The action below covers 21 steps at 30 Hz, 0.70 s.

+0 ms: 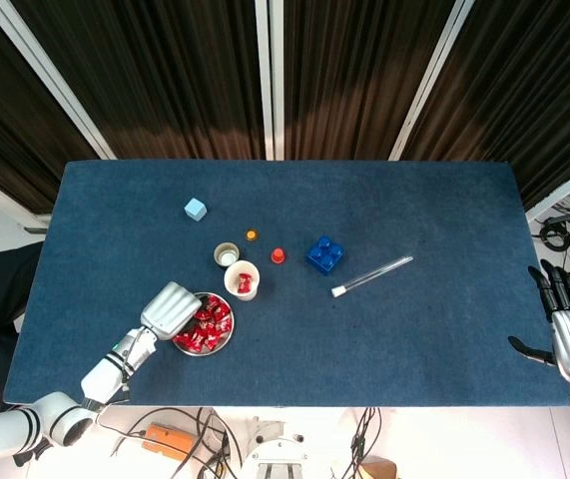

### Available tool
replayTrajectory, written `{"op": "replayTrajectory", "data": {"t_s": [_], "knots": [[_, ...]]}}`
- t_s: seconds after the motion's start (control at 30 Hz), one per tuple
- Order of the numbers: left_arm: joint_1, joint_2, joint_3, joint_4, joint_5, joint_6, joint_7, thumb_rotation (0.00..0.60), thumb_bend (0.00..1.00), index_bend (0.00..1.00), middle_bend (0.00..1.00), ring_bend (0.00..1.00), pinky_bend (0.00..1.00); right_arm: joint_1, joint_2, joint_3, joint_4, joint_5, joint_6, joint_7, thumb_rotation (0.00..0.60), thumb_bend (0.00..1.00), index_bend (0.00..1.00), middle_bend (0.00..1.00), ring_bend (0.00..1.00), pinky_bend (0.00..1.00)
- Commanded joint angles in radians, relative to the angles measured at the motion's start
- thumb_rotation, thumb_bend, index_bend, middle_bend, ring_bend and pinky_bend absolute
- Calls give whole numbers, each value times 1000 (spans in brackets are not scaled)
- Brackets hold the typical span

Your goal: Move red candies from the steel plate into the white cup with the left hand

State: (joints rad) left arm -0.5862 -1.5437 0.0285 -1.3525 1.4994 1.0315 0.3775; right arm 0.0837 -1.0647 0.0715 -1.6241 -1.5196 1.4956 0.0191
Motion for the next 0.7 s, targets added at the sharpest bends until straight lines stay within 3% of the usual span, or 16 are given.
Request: {"op": "replayTrajectory", "data": {"t_s": [0.03,0.27,0.4,0.7], "knots": [[8,4,-1,-8,7,20,-21,600,414,595,843,774,752,0,1,0,-1,0,0,-1,600,189,0,27,0,116],[47,90,-26,-137,25,127,-105,600,422,599,846,774,752,1,0,1,0,-2,0,2,600,189,0,27,0,116],[46,140,-69,-215,39,179,-137,600,418,600,845,774,752,2,-2,0,4,-6,0,5,600,189,0,27,0,117],[-69,104,-182,-233,-27,69,-129,600,418,600,845,774,752,-7,-5,-2,18,-5,12,26,600,189,0,27,0,119]]}}
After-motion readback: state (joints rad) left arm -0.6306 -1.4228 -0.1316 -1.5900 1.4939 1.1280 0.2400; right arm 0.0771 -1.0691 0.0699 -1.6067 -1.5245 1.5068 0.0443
